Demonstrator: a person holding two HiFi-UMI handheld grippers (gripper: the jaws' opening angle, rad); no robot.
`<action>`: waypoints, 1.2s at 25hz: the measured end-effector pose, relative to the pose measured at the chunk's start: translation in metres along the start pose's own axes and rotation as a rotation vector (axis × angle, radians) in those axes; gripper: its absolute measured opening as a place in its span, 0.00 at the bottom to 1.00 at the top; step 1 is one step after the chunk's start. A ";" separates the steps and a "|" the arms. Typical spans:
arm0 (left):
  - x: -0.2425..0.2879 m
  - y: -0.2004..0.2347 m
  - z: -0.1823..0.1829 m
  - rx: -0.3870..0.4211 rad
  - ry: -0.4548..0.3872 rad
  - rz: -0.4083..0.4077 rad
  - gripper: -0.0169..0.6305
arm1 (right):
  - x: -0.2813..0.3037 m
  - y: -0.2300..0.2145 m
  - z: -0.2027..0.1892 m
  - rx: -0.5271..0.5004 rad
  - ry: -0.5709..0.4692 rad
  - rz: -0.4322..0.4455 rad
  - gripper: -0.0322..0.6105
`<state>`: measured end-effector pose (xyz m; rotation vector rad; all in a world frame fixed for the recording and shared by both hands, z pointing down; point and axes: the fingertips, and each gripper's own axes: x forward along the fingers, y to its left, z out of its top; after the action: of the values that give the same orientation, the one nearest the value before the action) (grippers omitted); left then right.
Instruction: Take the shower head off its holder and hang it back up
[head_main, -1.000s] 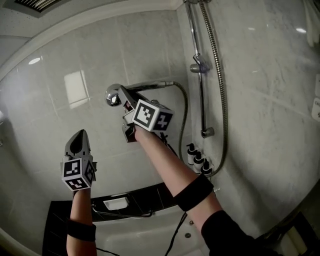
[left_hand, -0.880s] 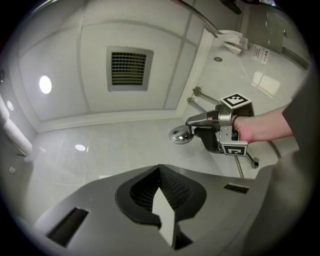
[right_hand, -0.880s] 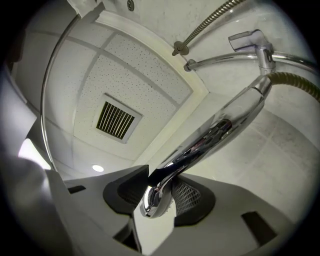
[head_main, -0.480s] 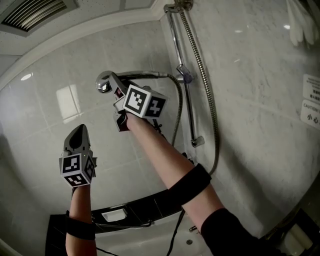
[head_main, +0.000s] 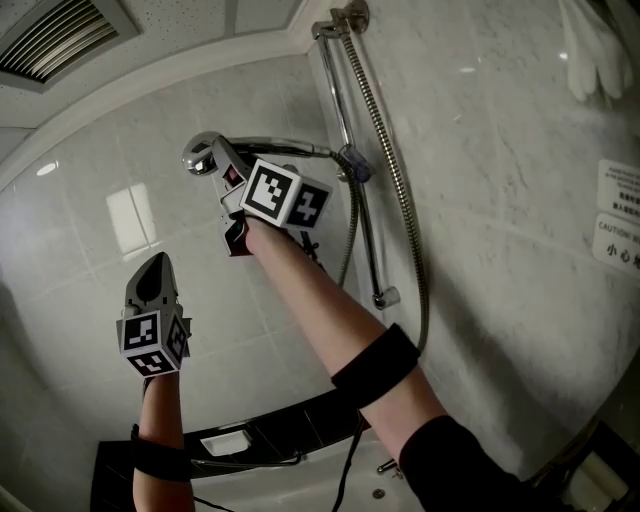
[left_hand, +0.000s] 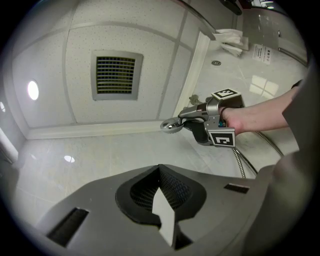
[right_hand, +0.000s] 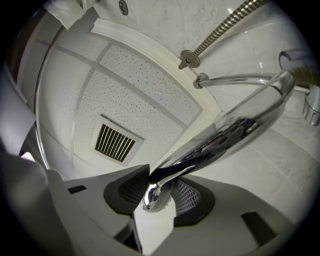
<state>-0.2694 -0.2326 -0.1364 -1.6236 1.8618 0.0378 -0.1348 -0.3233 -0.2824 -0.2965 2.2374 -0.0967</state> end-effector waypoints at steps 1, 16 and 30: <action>0.001 0.000 0.001 0.000 -0.002 0.001 0.04 | 0.001 0.000 0.005 0.002 -0.007 0.000 0.30; -0.001 0.006 0.000 0.010 -0.001 0.025 0.04 | 0.003 -0.009 0.038 0.062 -0.074 -0.002 0.29; -0.005 0.013 -0.003 0.018 0.013 0.044 0.04 | 0.001 -0.015 0.061 0.095 -0.119 0.014 0.29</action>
<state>-0.2821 -0.2267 -0.1367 -1.5744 1.9025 0.0300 -0.0856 -0.3359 -0.3188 -0.2289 2.1093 -0.1735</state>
